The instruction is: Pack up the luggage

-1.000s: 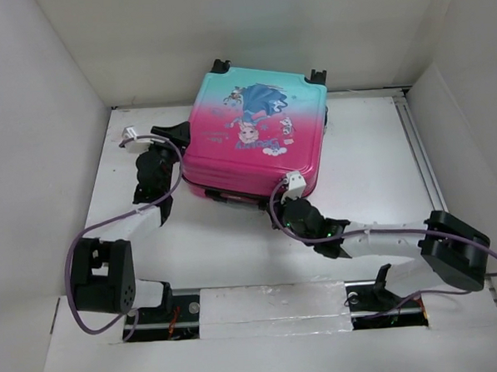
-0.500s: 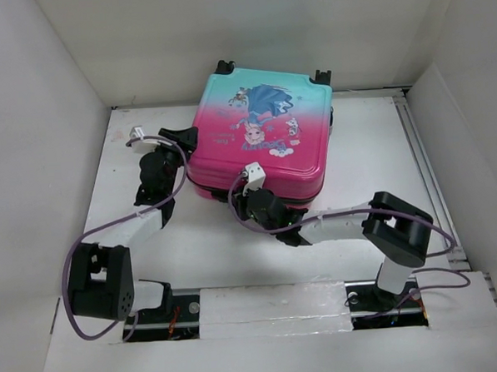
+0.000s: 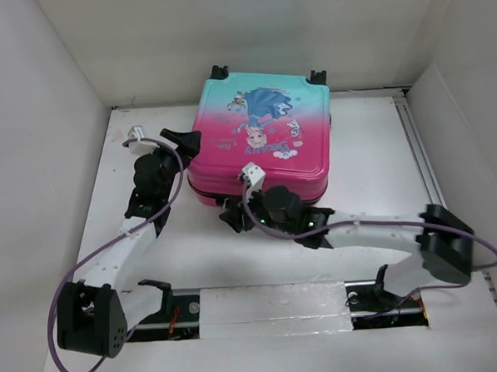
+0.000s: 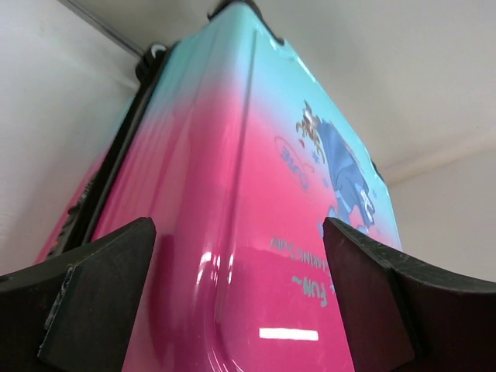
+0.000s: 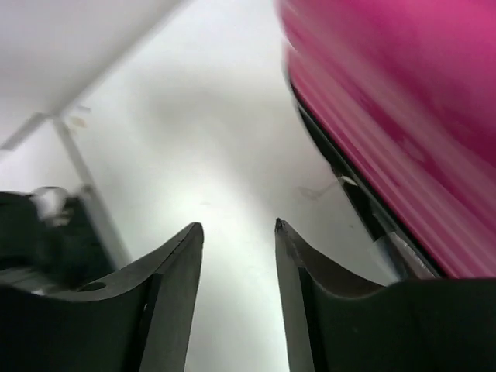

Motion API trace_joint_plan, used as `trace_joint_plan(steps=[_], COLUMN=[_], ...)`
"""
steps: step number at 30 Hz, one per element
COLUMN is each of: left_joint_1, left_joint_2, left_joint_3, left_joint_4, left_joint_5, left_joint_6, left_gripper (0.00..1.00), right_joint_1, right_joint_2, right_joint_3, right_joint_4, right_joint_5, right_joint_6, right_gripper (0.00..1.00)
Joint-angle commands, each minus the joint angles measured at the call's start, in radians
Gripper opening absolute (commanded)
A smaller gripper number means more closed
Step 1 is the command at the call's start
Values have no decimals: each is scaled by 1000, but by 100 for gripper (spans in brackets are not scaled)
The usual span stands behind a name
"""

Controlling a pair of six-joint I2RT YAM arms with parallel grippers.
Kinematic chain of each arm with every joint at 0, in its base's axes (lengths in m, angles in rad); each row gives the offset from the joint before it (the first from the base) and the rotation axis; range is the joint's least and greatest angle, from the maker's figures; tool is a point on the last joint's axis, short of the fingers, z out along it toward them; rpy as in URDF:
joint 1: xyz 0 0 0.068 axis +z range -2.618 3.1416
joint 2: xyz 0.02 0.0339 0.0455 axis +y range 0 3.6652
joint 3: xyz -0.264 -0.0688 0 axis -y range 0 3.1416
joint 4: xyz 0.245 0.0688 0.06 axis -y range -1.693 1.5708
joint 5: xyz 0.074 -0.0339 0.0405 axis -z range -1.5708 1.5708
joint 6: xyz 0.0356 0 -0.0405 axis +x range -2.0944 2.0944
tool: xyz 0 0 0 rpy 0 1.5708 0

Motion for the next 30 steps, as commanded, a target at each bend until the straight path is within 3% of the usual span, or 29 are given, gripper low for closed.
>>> trace_joint_plan(steps=[1, 3, 4, 6, 8, 11, 15, 18, 22, 30], left_joint_1=[12, 12, 26, 61, 90, 156, 230, 230, 191, 72], left_joint_2=[-59, -59, -59, -48, -33, 22, 227, 323, 425, 370], left_joint_3=[48, 74, 98, 98, 98, 88, 150, 210, 223, 79], left_joint_4=[-20, -37, -53, -42, -42, 5, 18, 18, 18, 52], left_joint_5=[-88, -159, -159, -148, -171, -75, 43, 109, 109, 34], left_joint_6=[15, 38, 38, 38, 22, -20, -57, -48, -28, 34], left_gripper=[86, 86, 86, 86, 84, 77, 73, 71, 71, 70], right_joint_1=[10, -42, -134, -243, -407, -631, -855, -952, -975, -827], right_joint_2=[-212, -329, -365, -453, -494, -514, -427, -306, -153, 47], right_joint_3=[-2, -2, -16, -25, -39, -39, 7, 27, 94, 235], right_joint_4=[-158, -229, -239, -254, -254, -245, -245, -245, -255, -222], right_joint_5=[15, 48, 31, 31, 89, 143, 132, 78, -63, -236], right_joint_6=[-21, -21, -21, -8, 21, 78, 141, 164, 155, 85], right_gripper=[49, 46, 43, 16, 0, 0, 0, 0, 0, 0])
